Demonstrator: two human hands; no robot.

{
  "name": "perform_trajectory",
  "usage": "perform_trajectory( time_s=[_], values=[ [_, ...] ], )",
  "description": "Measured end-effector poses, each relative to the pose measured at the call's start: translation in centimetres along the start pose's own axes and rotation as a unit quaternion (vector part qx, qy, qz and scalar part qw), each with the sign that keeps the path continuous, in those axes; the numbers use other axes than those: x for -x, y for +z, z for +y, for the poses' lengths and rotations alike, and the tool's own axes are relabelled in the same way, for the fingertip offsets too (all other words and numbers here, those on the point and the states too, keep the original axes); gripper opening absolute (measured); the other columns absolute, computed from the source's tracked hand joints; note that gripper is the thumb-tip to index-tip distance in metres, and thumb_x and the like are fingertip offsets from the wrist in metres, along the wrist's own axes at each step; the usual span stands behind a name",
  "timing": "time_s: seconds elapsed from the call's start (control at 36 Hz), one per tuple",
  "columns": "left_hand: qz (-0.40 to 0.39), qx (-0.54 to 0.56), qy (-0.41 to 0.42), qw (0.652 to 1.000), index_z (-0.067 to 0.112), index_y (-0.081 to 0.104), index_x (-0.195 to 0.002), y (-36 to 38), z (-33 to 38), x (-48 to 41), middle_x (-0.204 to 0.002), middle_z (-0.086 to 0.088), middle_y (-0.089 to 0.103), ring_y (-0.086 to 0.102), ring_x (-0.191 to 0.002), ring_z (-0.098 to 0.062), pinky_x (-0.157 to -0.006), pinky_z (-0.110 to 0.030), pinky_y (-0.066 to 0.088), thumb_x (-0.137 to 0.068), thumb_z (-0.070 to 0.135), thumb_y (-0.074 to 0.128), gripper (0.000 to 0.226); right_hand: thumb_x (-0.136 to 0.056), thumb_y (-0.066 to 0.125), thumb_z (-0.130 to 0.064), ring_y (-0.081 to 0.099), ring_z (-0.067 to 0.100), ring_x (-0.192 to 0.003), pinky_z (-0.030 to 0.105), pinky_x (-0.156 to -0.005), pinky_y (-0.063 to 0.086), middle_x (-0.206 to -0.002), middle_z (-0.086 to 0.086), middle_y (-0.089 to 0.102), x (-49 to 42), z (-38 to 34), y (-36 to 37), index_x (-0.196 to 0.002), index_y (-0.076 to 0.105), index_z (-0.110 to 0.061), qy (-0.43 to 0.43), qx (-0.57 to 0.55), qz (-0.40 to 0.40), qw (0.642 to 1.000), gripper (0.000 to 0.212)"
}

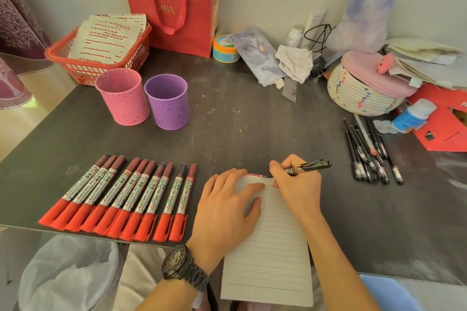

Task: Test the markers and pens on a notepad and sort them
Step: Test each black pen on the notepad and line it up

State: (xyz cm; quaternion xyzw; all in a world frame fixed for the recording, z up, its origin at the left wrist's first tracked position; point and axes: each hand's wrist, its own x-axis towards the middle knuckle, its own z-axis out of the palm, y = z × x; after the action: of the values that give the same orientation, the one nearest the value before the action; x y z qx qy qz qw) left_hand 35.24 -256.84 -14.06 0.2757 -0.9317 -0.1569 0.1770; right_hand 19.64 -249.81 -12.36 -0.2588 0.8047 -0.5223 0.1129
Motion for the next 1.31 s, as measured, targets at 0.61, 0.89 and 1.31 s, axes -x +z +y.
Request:
perform_trajectory(
  time_s=[0.61,0.89,1.31],
  values=[
    [0.007,0.000,-0.002,1.000,0.042,0.063,-0.122,-0.07,0.05,0.07,-0.138,0.005,0.055,0.047,-0.132,-0.019,-0.113,-0.044,0.034,-0.094,0.048,0.047,0.033,-0.091,0.070,-0.023,0.062,0.001,-0.053,0.005,-0.054,0.043,-0.052,-0.005,0.066,-0.11,0.23,-0.05,-0.065,0.060,-0.020,-0.007,0.011,0.003,1.000,0.028],
    [0.005,0.003,-0.001,1.000,0.043,0.062,-0.124,-0.05,0.04,0.08,-0.139,0.006,0.054,0.046,-0.133,-0.018,-0.114,-0.044,0.034,-0.095,0.049,0.044,0.034,-0.091,0.070,-0.024,0.064,0.004,-0.058,0.017,-0.056,0.043,-0.054,-0.007,0.066,-0.18,0.40,0.05,-0.066,0.060,-0.021,-0.002,0.021,0.008,1.000,0.027],
    [0.001,0.012,-0.002,1.000,0.044,0.061,-0.125,-0.18,0.02,0.07,-0.141,0.007,0.052,0.043,-0.135,-0.017,-0.116,-0.043,0.029,-0.096,0.049,0.045,0.033,-0.090,0.069,-0.022,0.059,0.000,-0.050,0.011,-0.053,0.042,-0.052,-0.001,0.065,-0.27,0.50,-0.01,-0.065,0.058,-0.017,-0.001,0.014,0.000,1.000,0.029]
  ],
)
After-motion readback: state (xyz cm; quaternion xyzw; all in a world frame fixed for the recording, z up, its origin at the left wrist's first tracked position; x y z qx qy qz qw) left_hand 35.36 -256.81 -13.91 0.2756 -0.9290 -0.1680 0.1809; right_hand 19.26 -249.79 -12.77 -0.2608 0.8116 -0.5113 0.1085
